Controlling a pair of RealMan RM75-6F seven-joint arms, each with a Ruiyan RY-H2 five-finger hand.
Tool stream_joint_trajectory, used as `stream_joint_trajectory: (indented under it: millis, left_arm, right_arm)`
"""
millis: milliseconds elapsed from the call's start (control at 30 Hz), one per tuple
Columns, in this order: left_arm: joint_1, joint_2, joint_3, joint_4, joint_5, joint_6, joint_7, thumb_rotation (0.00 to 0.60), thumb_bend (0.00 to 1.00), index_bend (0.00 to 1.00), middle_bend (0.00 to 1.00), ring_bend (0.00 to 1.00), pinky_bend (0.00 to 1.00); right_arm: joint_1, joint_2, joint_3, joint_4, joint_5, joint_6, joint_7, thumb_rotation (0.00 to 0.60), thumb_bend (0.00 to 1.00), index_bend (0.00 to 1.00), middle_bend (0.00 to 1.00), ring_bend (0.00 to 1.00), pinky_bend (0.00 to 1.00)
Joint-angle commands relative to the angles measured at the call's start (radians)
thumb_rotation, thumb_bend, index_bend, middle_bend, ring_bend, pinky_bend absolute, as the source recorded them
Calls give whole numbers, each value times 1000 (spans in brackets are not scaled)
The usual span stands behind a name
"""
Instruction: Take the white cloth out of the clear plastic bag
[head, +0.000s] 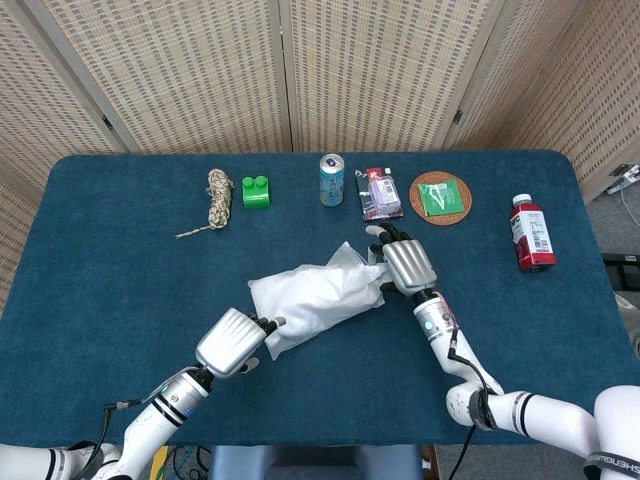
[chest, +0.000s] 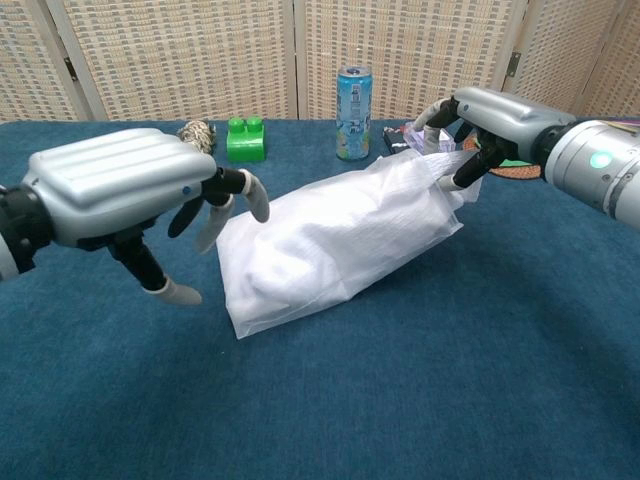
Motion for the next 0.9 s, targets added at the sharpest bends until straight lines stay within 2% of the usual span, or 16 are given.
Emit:
stream_joint_trajectory:
  millis: [33, 167, 267, 567, 900]
  left_arm:
    - [-4, -30, 3, 35, 54, -25, -40, 600, 19, 347, 805, 770, 935]
    - [-12, -66, -7, 69, 76, -56, -66, 600, 18, 364, 949, 870, 998]
    - [-17, -94, -19, 91, 72, -80, -70, 600, 18, 371, 994, 906, 1000]
    - [-27, -160, -45, 159, 52, -131, -57, 600, 18, 381, 1000, 951, 1000]
    - [-28, -212, -68, 226, -11, -171, -24, 600, 18, 387, 1000, 954, 1000]
  right_arm:
    - [-2, 1, 1, 6, 2, -2, 7, 600, 585, 767, 188, 76, 241]
    - [-4, 3, 2, 12, 3, -6, 16, 600, 585, 766, 189, 76, 242]
    - [-6, 4, 0, 15, 4, -7, 21, 600, 585, 767, 189, 76, 242]
    - [-14, 8, -1, 21, 1, -9, 41, 600, 585, 767, 189, 76, 241]
    - [-17, 8, -3, 22, -7, -11, 52, 600, 585, 767, 189, 76, 241]
